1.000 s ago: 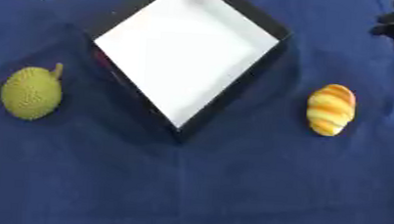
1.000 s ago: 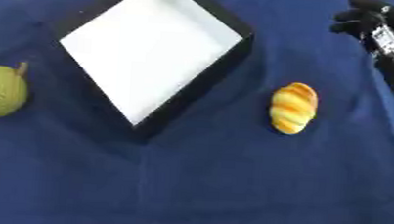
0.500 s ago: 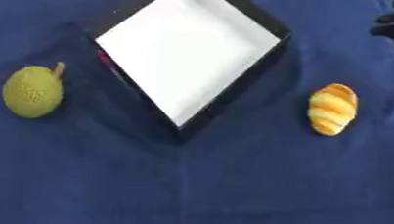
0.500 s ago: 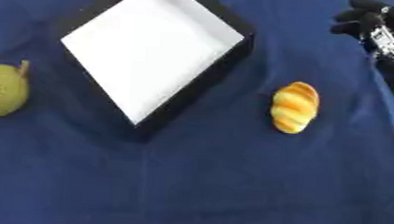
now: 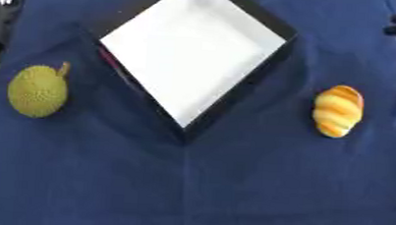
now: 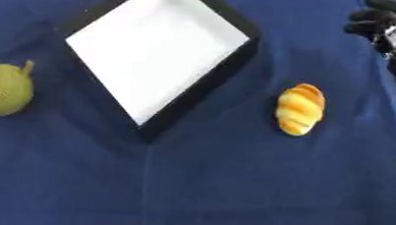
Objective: Pick up objects on the table and place them in the box.
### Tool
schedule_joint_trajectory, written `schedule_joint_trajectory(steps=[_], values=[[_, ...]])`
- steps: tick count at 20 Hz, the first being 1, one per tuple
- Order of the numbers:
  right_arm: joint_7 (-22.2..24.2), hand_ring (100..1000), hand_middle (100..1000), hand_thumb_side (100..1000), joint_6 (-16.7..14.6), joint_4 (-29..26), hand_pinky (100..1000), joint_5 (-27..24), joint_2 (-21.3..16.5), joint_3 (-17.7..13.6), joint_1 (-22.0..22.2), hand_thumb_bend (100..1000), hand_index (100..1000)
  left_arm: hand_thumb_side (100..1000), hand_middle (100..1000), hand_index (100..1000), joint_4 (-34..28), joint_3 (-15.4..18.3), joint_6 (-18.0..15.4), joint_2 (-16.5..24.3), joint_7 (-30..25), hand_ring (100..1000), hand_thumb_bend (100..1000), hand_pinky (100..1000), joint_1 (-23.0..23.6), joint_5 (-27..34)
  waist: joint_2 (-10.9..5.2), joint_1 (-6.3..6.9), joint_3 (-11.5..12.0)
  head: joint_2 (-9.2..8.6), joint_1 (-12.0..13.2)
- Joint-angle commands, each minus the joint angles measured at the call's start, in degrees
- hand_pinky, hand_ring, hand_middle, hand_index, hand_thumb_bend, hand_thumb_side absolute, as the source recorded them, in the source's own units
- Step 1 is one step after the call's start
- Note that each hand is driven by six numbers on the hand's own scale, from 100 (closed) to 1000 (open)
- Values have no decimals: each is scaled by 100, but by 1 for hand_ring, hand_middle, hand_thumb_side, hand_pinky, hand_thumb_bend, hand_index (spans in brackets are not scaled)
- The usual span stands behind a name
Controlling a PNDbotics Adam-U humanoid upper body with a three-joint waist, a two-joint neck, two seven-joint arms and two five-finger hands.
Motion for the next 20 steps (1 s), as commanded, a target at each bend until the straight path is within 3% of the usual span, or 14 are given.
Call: schedule_joint_trajectory(steps=[1, 10, 20], values=[[-217, 789, 755, 601, 92, -91, 1000, -50, -161, -172, -39, 100, 884, 100, 477, 495, -68, -103, -161, -8, -140, 530, 619, 573, 27, -205, -494, 30, 19, -29, -7], [-426, 788, 754, 601, 211, -174, 1000, -85, -168, -238, -39, 100, 883, 100, 487, 500, 431, -301, -607, -126, -336, 541, 604, 580, 264, -838, -474, 24, 23, -13, -35], [-415, 787, 754, 600, 226, -193, 1000, -116, -147, -231, -62, 100, 882, 100, 497, 511, 1532, -105, -676, -451, -400, 551, 560, 588, 329, -1710, -467, 15, -12, 2, -3]])
